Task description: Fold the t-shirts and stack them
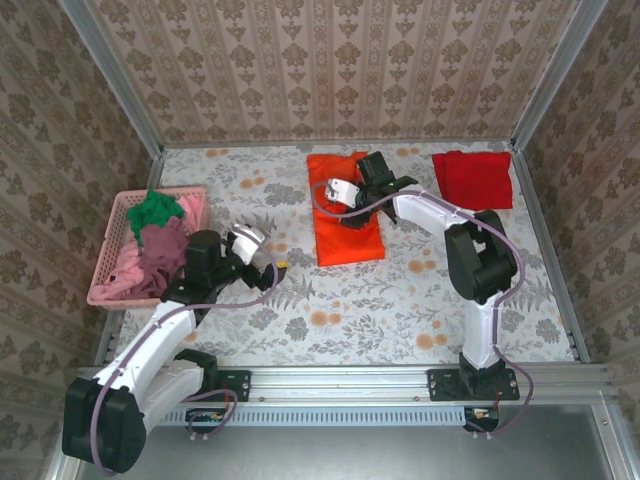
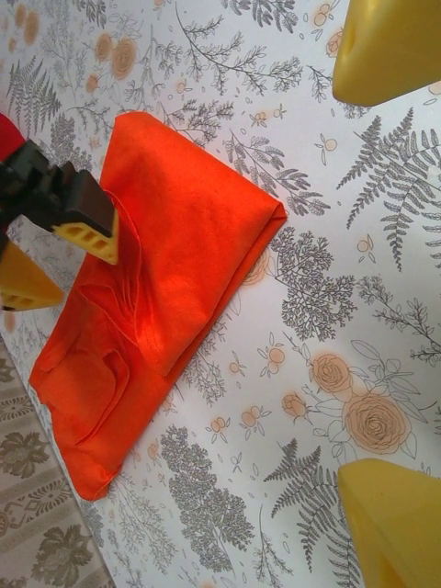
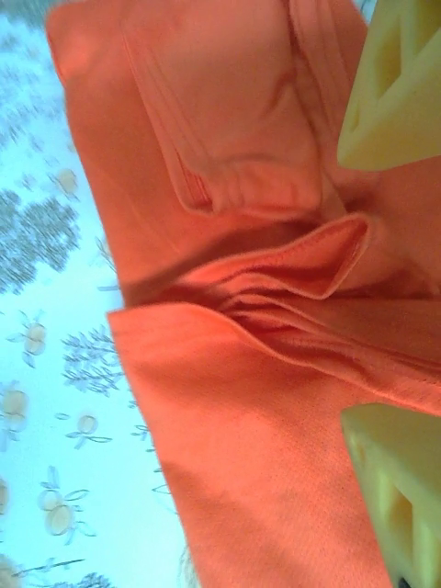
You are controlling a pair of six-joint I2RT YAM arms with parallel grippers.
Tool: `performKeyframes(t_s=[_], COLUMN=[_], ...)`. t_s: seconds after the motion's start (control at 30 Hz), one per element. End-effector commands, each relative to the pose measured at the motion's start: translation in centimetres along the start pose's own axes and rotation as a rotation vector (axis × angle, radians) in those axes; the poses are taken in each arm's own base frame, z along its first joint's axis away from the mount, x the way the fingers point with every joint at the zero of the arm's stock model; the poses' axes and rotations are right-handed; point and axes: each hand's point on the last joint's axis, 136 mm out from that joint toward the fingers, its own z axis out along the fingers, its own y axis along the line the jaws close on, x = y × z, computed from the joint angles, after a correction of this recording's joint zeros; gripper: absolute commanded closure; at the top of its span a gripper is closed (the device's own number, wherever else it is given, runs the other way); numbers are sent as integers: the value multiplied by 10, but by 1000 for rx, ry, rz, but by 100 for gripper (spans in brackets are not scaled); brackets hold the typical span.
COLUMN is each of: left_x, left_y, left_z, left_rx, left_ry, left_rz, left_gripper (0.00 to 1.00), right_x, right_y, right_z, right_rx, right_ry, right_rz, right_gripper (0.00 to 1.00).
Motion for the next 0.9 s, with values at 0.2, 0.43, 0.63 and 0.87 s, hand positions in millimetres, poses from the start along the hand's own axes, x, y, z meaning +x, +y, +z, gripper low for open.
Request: performKeyframes(t_s=[0.2, 0.43, 0.63, 0.87], left_x=[-2, -2, -2, -5], left_y=[-2, -1, 0, 0], left_z=[3, 4, 4, 2], left_rx=[20, 19, 13, 10], left_ry=[-19, -18, -16, -23], left_rz=[-29, -29, -32, -21], left_gripper=[0, 0, 0, 0], right_x=[27, 54, 64, 71], right_y=[14, 22, 1, -51], right_z=[1, 19, 26, 26], right_rx=[6, -66, -33, 120], right_ry=[71, 144, 170, 212], right_rz=[-30, -27, -22, 12], right_gripper=[26, 23, 22, 21])
